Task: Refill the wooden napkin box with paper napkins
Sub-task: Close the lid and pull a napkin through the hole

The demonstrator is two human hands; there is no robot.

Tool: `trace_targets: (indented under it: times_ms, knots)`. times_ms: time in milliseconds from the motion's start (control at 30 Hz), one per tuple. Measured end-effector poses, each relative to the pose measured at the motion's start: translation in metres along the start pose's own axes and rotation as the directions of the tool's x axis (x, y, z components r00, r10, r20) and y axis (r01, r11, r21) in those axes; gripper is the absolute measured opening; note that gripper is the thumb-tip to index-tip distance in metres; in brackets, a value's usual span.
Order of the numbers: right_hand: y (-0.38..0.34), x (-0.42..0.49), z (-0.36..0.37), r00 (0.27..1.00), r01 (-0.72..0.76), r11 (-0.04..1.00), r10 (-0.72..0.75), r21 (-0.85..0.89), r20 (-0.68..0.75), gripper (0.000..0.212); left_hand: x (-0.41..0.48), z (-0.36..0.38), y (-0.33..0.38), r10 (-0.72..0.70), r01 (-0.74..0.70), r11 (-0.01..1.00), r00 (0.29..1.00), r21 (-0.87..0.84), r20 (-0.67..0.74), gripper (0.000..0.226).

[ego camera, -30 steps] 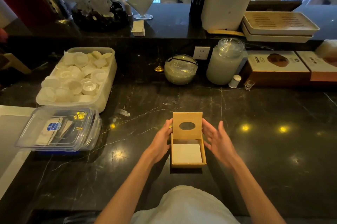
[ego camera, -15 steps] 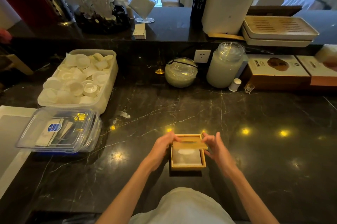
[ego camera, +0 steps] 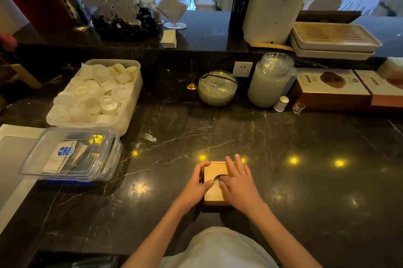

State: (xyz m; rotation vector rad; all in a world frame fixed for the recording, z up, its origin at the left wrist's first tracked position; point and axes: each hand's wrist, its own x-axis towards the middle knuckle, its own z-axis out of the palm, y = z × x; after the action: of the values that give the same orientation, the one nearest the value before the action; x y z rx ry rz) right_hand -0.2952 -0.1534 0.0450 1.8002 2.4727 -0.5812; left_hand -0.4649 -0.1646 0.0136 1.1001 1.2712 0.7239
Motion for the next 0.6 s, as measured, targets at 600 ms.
trace_targets:
  times_ms: [600]
  knots:
    - [-0.006, 0.002, 0.000, 0.997, 0.028, 0.999, -0.030, -0.028, -0.068, 0.027, -0.002, -0.001, -0.003, -0.019, 0.018, 0.999, 1.000, -0.049, -0.017, 0.071]
